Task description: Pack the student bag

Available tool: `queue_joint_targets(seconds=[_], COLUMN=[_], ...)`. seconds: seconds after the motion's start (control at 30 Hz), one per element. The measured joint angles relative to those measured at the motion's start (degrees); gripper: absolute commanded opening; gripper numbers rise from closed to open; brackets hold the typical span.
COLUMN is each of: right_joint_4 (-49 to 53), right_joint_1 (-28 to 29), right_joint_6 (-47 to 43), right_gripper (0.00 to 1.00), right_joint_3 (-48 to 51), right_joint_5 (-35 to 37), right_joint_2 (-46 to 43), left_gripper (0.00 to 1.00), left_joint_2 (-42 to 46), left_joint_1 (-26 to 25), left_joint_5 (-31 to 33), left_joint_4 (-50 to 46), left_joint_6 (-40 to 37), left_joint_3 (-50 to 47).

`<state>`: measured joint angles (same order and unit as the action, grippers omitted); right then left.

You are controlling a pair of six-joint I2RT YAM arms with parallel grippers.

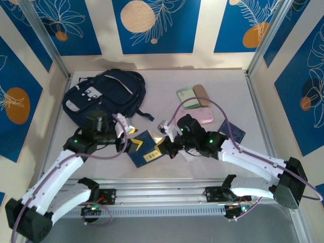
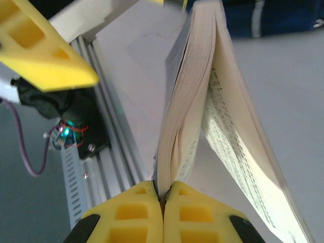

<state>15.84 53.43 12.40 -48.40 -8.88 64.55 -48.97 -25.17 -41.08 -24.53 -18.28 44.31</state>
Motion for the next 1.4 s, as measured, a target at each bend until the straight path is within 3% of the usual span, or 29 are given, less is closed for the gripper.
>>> queue_joint_targets(seconds=[0.2,0.4,0.47,0.57,0.7,0.77,0.8,0.9,1.0,1.17,1.27,1.4], right_joint_4=[6.8,12.2,13.5,14.9,15.9,16.0,16.0,16.2,16.7,18.2,18.4,17.1], right_joint_1=[4.9,5.0,5.0,4.7,4.0,3.9,3.9,4.0,3.9,2.6,0.6,-0.8], right_joint_6=[-5.2,-9.7,-10.8,-12.1,-12.7,-13.0,-13.0,-13.1,-12.6,-7.6,-2.8,4.2], right_gripper=[0.0,0.0,0.0,0.0,0.0,0.01,0.06,0.58,0.8,0.83,0.82,0.81], right_joint_3=[-3.7,-9.8,-11.3,-12.4,-12.5,-12.5,-12.5,-12.5,-12.9,-14.8,-14.9,-14.5], right_joint_5=[3.6,7.5,8.5,10.0,11.2,11.8,12.0,13.8,21.0,34.6,37.1,36.7], right_joint_2=[-1.3,-3.7,-4.3,-5.0,-5.2,-5.2,-5.2,-5.2,-5.3,-6.4,-10.0,-15.0], left_gripper=[0.7,0.65,0.57,0.38,0.0,0.0,0.0,0.0,0.0,0.0,0.0,0.0], left_joint_2=[1.6,-3.3,-4.3,-4.9,-4.9,-4.9,-5.0,-5.0,-3.9,2.3,6.3,7.4], left_joint_1=[-0.8,-1.4,-2.1,-2.8,-3.2,-3.4,-3.4,-3.8,-3.8,-3.8,-3.9,-3.9], left_joint_5=[1.3,-3.8,-5.0,-6.4,-7.0,-6.8,-6.7,-6.6,-5.1,-1.6,3.0,14.3], left_joint_4=[-7.6,-9.2,-9.9,-10.8,-11.6,-12.0,-12.1,-11.8,-11.6,-3.7,4.9,13.8], left_joint_6=[-8.5,-9.3,-9.3,-10.1,-11.4,-12.3,-12.5,-13.4,-13.2,-5.5,6.1,26.3], left_joint_3=[4.2,5.5,5.6,5.6,5.9,6.1,6.1,6.2,5.9,1.4,-2.6,-4.3])
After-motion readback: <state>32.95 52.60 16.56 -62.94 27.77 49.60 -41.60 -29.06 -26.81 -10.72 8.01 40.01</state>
